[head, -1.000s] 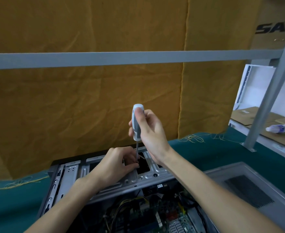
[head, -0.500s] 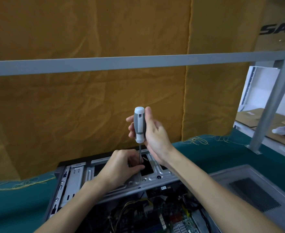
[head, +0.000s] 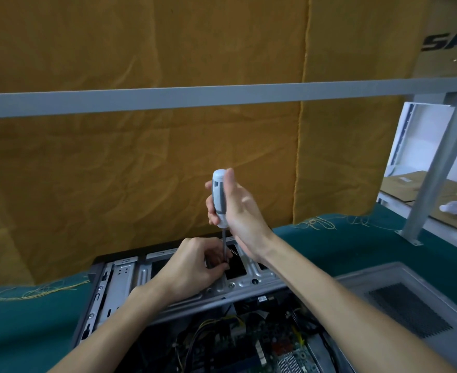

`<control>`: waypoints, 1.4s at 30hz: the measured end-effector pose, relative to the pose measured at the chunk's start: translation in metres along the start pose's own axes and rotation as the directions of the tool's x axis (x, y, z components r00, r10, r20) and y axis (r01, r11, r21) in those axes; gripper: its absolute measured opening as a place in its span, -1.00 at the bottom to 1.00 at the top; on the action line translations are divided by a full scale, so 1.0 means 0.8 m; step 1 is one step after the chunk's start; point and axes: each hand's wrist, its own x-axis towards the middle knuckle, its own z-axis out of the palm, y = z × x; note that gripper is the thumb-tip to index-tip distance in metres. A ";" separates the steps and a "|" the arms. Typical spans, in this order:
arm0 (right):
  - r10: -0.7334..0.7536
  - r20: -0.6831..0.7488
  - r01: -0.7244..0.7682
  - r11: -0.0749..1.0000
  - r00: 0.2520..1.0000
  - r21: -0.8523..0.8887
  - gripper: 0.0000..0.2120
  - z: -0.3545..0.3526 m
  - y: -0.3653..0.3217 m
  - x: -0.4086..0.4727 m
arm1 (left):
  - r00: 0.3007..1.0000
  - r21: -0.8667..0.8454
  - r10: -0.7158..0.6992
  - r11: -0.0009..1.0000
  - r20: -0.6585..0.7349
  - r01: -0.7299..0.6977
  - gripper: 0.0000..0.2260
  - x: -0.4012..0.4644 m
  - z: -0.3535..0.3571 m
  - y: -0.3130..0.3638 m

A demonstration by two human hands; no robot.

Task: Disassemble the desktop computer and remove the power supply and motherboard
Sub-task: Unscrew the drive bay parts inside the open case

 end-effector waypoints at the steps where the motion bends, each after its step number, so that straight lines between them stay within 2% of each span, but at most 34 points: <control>1: -0.006 -0.010 0.006 1.000 1.000 0.001 -0.40 0.001 0.000 0.000 | 1.000 0.000 -0.001 1.000 -0.001 0.001 -0.88 0.000 0.000 -0.001; 5: -0.022 -0.061 0.020 0.999 0.998 -0.029 -0.44 -0.003 0.004 0.002 | 1.000 0.016 -0.010 1.000 -0.009 0.010 -0.89 0.000 0.000 -0.003; 9: 0.034 0.001 -0.034 0.999 0.999 0.023 -0.26 -0.006 0.000 0.002 | 1.000 0.015 0.000 1.000 -0.011 0.000 -0.90 0.000 0.001 -0.002; 14: -0.025 -0.061 0.024 1.000 0.998 -0.004 -0.36 -0.006 0.005 0.003 | 1.000 0.011 0.000 1.000 0.006 0.000 -0.90 0.000 -0.001 -0.002; 16: 0.002 -0.046 -0.001 1.000 0.999 0.030 -0.38 -0.009 0.007 0.004 | 1.000 0.014 0.000 1.000 0.000 0.000 -0.89 0.000 -0.001 -0.001; 19: 0.082 0.035 -0.085 0.988 0.996 0.128 -0.23 -0.011 0.006 0.004 | 1.000 0.013 -0.009 1.000 -0.010 0.010 -0.89 0.000 -0.001 -0.001; 21: 0.065 0.058 -0.071 0.992 0.996 0.104 -0.18 -0.008 0.004 0.004 | 1.000 0.021 -0.013 1.000 -0.014 0.014 -0.90 -0.001 0.001 -0.001; 26: -0.004 0.040 0.002 0.998 0.999 0.056 -0.36 -0.005 -0.011 0.004 | 0.998 0.041 0.001 0.999 -0.066 0.002 -0.84 0.000 0.000 0.004; 30: -0.077 -0.056 0.087 0.972 0.995 0.218 -0.66 -0.034 -0.050 0.010 | 0.985 -0.044 -0.050 0.998 -0.167 0.044 -0.88 0.000 -0.008 0.004; 31: -0.100 -0.096 0.120 0.964 0.990 0.236 -0.72 -0.045 -0.060 0.012 | 0.979 -0.115 -0.091 0.991 -0.180 0.071 -0.92 0.000 -0.011 0.006; 32: -0.122 -0.130 0.147 0.968 0.984 0.205 -0.78 -0.056 -0.069 0.012 | 0.968 -0.264 -0.160 0.959 -0.194 0.105 -0.96 -0.001 -0.014 0.011; 33: -0.147 -0.153 0.164 0.981 0.977 0.103 -0.82 -0.064 -0.073 0.011 | 0.946 -0.470 -0.257 0.871 -0.196 0.139 -0.93 0.000 -0.017 0.016; 34: -0.176 -0.154 0.167 0.983 0.972 -0.071 -0.84 -0.071 -0.074 0.008 | 0.918 -0.690 -0.365 0.705 -0.154 0.165 -0.88 0.002 -0.020 0.023; 35: -0.204 -0.126 0.163 0.946 0.971 -0.279 -0.84 -0.074 -0.070 0.003 | 0.896 -0.851 -0.440 0.493 -0.063 0.182 -0.85 0.004 -0.020 0.028; 36: -0.218 -0.067 0.163 0.872 0.974 -0.462 -0.83 -0.075 -0.061 -0.005 | 0.883 -0.936 -0.468 0.293 0.038 0.196 -0.85 0.005 -0.021 0.033; 37: -0.213 0.003 0.174 0.789 0.977 -0.590 -0.84 -0.073 -0.050 -0.014 | 0.875 -0.966 -0.467 0.144 0.124 0.214 -0.86 0.006 -0.021 0.036; 38: -0.208 0.063 0.196 0.717 0.976 -0.669 -0.86 -0.070 -0.039 -0.023 | 0.872 -0.973 -0.454 0.042 0.185 0.228 -0.82 0.005 -0.020 0.040; 40: -0.240 0.124 0.250 0.616 0.963 -0.747 -0.91 -0.062 -0.021 -0.037 | 0.874 -0.966 -0.417 -0.037 0.249 0.257 -0.73 0.002 -0.015 0.046; 42: -0.284 0.151 0.290 0.549 0.947 -0.784 -0.95 -0.057 -0.012 -0.045 | 0.870 -0.958 -0.404 -0.062 0.281 0.280 -0.75 -0.002 -0.010 0.051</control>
